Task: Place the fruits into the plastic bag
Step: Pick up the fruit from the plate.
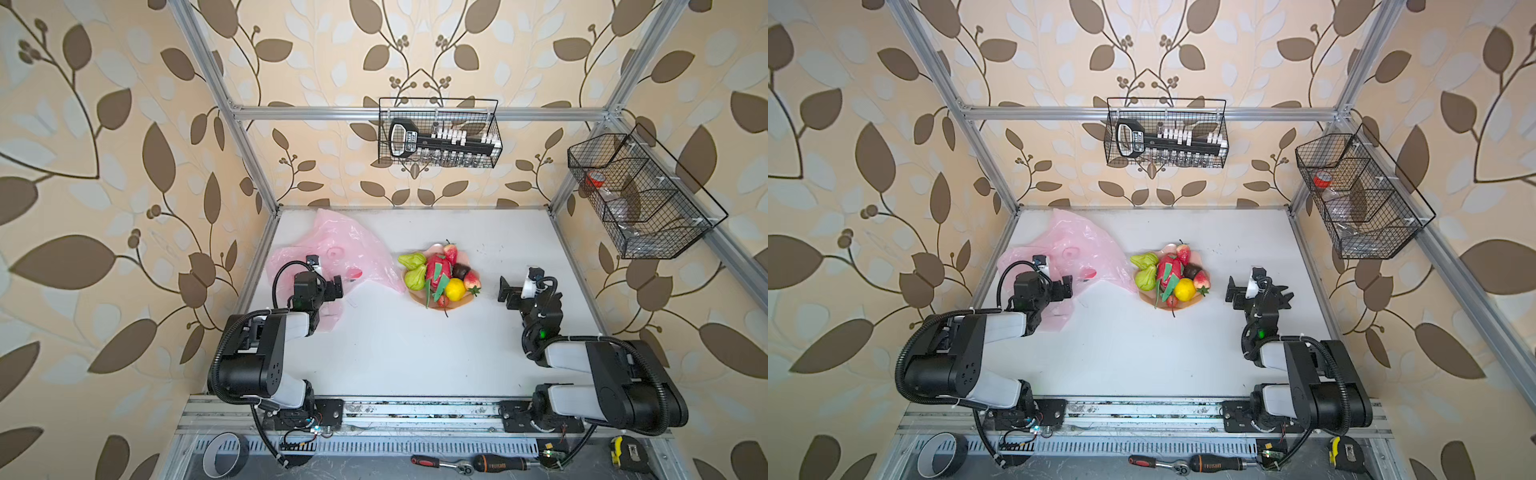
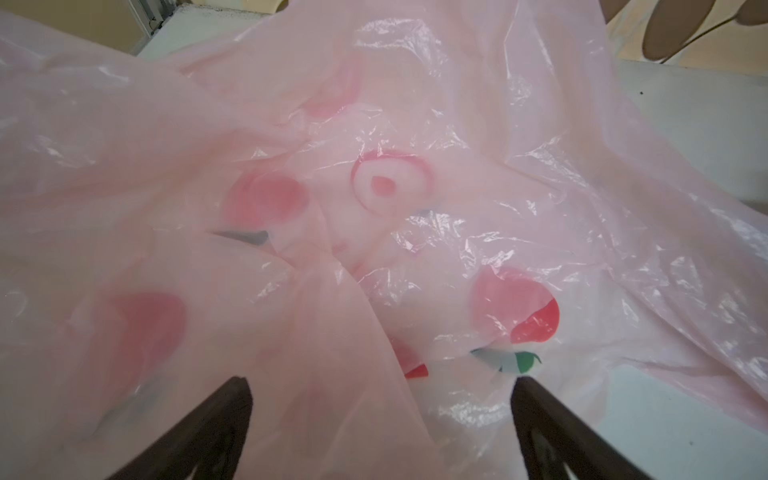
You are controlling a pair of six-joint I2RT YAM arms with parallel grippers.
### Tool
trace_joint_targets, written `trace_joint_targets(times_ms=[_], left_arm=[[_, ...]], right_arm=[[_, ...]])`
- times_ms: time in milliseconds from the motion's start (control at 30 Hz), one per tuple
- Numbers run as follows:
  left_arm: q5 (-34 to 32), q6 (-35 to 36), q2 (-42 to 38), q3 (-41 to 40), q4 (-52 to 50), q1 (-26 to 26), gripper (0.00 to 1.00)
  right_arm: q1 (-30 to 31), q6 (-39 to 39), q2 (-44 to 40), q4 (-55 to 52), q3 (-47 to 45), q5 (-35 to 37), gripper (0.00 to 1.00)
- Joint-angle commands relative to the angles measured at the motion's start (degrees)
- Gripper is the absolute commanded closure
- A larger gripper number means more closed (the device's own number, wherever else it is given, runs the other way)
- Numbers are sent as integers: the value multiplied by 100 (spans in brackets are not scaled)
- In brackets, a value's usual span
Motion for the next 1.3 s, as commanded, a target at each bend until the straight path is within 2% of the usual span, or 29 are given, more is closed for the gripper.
trace_joint_targets(times_ms=[0,733,800,900,933,1000,1033,1100,1200,1267], left_arm=[[40,15,6,102,98,0,1],[46,16,31,128,78,-2,1],[191,92,-92,130,106,3,1],[272,3,-728,964,-1700,7,1],[260,-200,-921,1199,-2125,-4,1],[794,-497,-1248,1546,-2667,-40,1],[828,-759,-1379,1790,-3062,-151,1],[783,-1352,-1486,2372,-4085,-375,1],[1003,-1974,-1350,3355,-5815,-776,1],[1502,-2242,-1156,3782,-6582,-1056,1]], right_arm=[[3,-94,-1,64,73,-182,0],[-58,-47,11,37,99,-300,0],[-33,-25,-172,-78,128,-176,0],[155,167,-1227,-2347,859,514,0],[180,402,-1609,-2901,1044,585,0],[245,877,-2242,-3798,1348,593,0],[266,1257,-2472,-4534,1645,565,0],[274,1789,-2589,-5794,2277,203,0],[285,2279,-2323,-7607,3356,-817,0],[330,2325,-1977,-8565,3881,-1504,0]])
